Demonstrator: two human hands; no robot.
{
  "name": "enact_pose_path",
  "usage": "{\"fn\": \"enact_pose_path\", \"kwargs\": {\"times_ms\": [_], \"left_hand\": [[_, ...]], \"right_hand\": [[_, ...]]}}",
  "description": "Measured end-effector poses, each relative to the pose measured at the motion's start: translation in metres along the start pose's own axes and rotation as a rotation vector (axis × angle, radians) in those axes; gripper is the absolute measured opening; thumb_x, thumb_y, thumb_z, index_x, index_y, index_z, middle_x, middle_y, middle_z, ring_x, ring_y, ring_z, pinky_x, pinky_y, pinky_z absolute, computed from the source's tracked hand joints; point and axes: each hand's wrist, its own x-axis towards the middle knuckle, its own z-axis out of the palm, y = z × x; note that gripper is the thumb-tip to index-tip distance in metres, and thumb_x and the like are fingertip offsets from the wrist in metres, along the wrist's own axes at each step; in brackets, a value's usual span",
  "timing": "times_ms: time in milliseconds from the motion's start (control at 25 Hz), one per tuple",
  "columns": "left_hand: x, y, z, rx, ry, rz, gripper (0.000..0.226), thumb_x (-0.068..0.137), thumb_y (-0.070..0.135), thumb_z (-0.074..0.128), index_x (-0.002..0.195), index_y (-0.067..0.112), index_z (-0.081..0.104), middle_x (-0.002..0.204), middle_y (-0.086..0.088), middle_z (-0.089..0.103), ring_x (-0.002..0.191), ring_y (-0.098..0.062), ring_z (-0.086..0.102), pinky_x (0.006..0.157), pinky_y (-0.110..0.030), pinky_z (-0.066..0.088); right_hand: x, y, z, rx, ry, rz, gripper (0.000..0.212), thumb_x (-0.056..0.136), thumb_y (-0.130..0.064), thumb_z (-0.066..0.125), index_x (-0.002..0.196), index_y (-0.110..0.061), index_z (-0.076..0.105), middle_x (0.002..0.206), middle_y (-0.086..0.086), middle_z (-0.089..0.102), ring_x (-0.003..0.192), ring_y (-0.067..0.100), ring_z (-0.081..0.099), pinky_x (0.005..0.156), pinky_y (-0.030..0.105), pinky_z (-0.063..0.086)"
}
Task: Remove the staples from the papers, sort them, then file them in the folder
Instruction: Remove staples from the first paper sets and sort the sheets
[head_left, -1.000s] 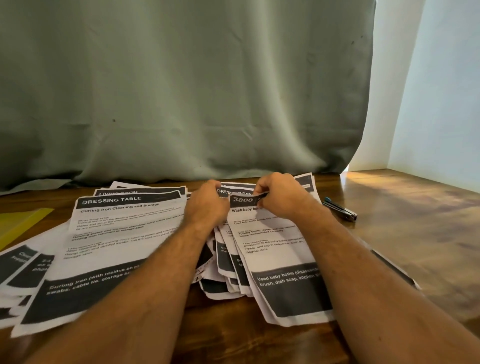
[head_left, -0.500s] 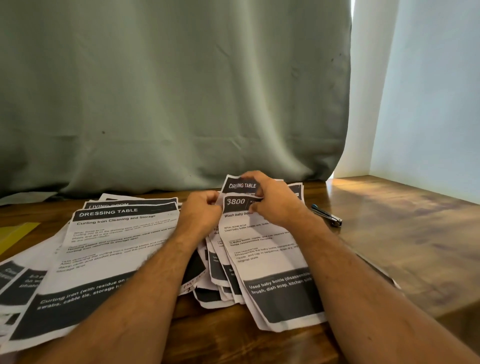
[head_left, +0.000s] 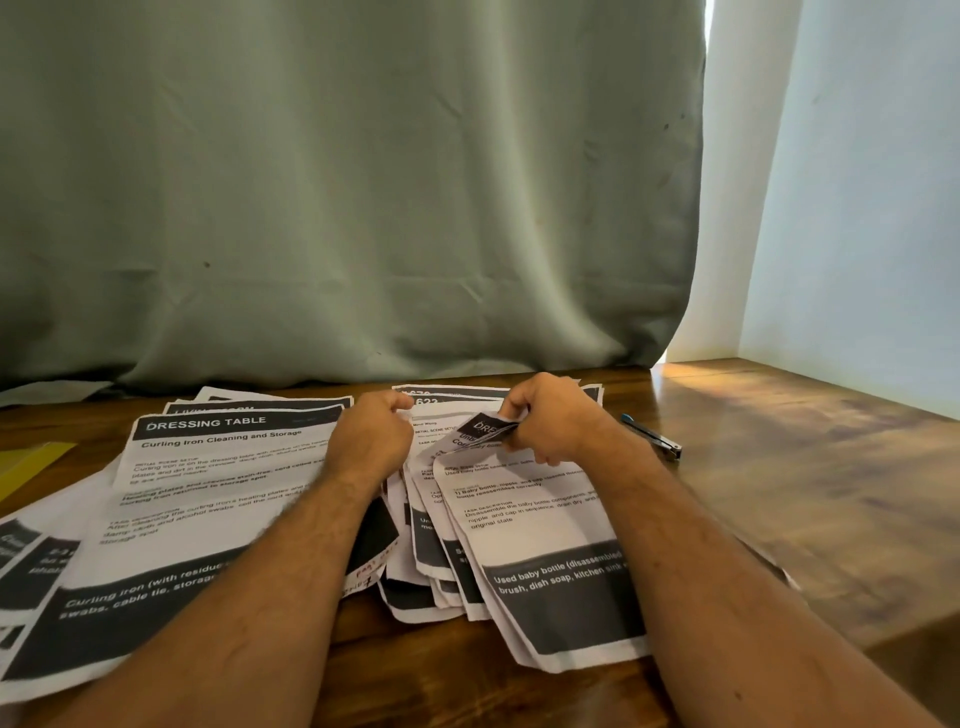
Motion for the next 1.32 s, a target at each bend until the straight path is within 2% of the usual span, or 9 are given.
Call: {"fn": "enact_pose_path", "kwargs": {"times_ms": [80, 160, 360, 520, 680, 840, 960, 1120, 1320], "left_hand": [[0.003, -0.001, 0.003, 0.182, -0.085, -0.015, 0.038, 0.099, 0.026, 0.06, 0.136, 0.019, 0.058, 0.138, -0.006, 0.06, 0.125, -0.024, 0.056, 0.107, -0.042, 0.044], [0.004, -0.001, 0.006, 0.235, -0.125, -0.039, 0.05, 0.094, 0.032, 0.067, 0.14, 0.019, 0.053, 0.139, -0.006, 0.059, 0.125, -0.024, 0.056, 0.107, -0.043, 0.044], [0.009, 0.0, 0.001, -0.043, 0.061, 0.004, 0.043, 0.083, 0.017, 0.08, 0.121, 0.021, 0.062, 0.118, -0.003, 0.071, 0.108, -0.021, 0.066, 0.093, -0.043, 0.055], [0.009, 0.002, -0.002, -0.102, 0.154, 0.051, 0.012, 0.091, 0.014, 0.07, 0.101, 0.02, 0.07, 0.104, -0.001, 0.075, 0.097, -0.018, 0.069, 0.08, -0.034, 0.056], [0.011, 0.004, -0.002, -0.292, 0.246, -0.011, 0.012, 0.097, 0.018, 0.063, 0.108, 0.016, 0.066, 0.107, -0.003, 0.072, 0.096, -0.019, 0.068, 0.077, -0.035, 0.058], [0.01, 0.011, -0.004, -0.462, 0.288, -0.074, 0.012, 0.104, 0.022, 0.052, 0.114, 0.018, 0.058, 0.105, 0.0, 0.065, 0.082, -0.013, 0.063, 0.054, -0.023, 0.046], [0.01, 0.01, -0.002, -0.498, 0.259, -0.069, 0.009, 0.104, 0.023, 0.051, 0.112, 0.021, 0.056, 0.106, -0.002, 0.066, 0.078, -0.012, 0.063, 0.057, -0.026, 0.049], [0.013, 0.008, -0.002, -0.506, 0.244, -0.066, 0.018, 0.104, 0.022, 0.052, 0.118, 0.017, 0.061, 0.113, -0.004, 0.069, 0.097, -0.023, 0.068, 0.082, -0.042, 0.059], [0.011, 0.006, 0.0, -0.582, 0.163, -0.01, 0.015, 0.101, 0.026, 0.056, 0.109, 0.024, 0.068, 0.102, 0.0, 0.075, 0.09, -0.022, 0.073, 0.078, -0.045, 0.062]], "right_hand": [[0.0, -0.002, 0.001, -0.002, 0.003, -0.008, 0.014, 0.087, -0.01, 0.071, 0.093, -0.022, 0.069, 0.094, -0.002, 0.065, 0.069, 0.012, 0.058, 0.053, 0.02, 0.047], [0.0, -0.003, 0.001, -0.006, -0.001, -0.016, 0.014, 0.087, -0.01, 0.071, 0.096, -0.02, 0.07, 0.095, -0.002, 0.063, 0.071, 0.012, 0.056, 0.056, 0.021, 0.048], [0.0, -0.004, 0.003, -0.029, 0.016, -0.041, 0.016, 0.088, -0.011, 0.071, 0.102, -0.019, 0.072, 0.102, -0.001, 0.066, 0.073, 0.013, 0.055, 0.063, 0.022, 0.052], [-0.001, -0.011, 0.008, 0.031, 0.106, -0.145, 0.01, 0.087, -0.019, 0.073, 0.097, -0.022, 0.074, 0.093, -0.008, 0.069, 0.078, 0.007, 0.059, 0.08, 0.028, 0.056], [-0.002, -0.02, 0.014, 0.016, 0.151, -0.175, 0.006, 0.085, -0.021, 0.075, 0.091, -0.022, 0.076, 0.088, -0.005, 0.072, 0.079, 0.01, 0.064, 0.078, 0.028, 0.056], [-0.003, -0.017, 0.009, -0.035, 0.169, -0.159, 0.007, 0.087, -0.022, 0.074, 0.093, -0.022, 0.077, 0.086, -0.006, 0.071, 0.081, 0.011, 0.063, 0.078, 0.027, 0.055], [-0.004, -0.017, 0.008, -0.067, 0.174, -0.173, 0.007, 0.088, -0.024, 0.072, 0.093, -0.024, 0.077, 0.087, -0.006, 0.071, 0.083, 0.012, 0.063, 0.082, 0.032, 0.057], [0.0, -0.017, 0.01, -0.1, 0.335, -0.232, 0.011, 0.088, -0.025, 0.067, 0.097, -0.024, 0.075, 0.09, -0.004, 0.073, 0.085, 0.017, 0.065, 0.082, 0.038, 0.057], [0.004, -0.017, 0.012, -0.104, 0.37, -0.239, 0.014, 0.09, -0.026, 0.066, 0.104, -0.026, 0.071, 0.1, -0.003, 0.069, 0.094, 0.017, 0.062, 0.087, 0.04, 0.055]]}}
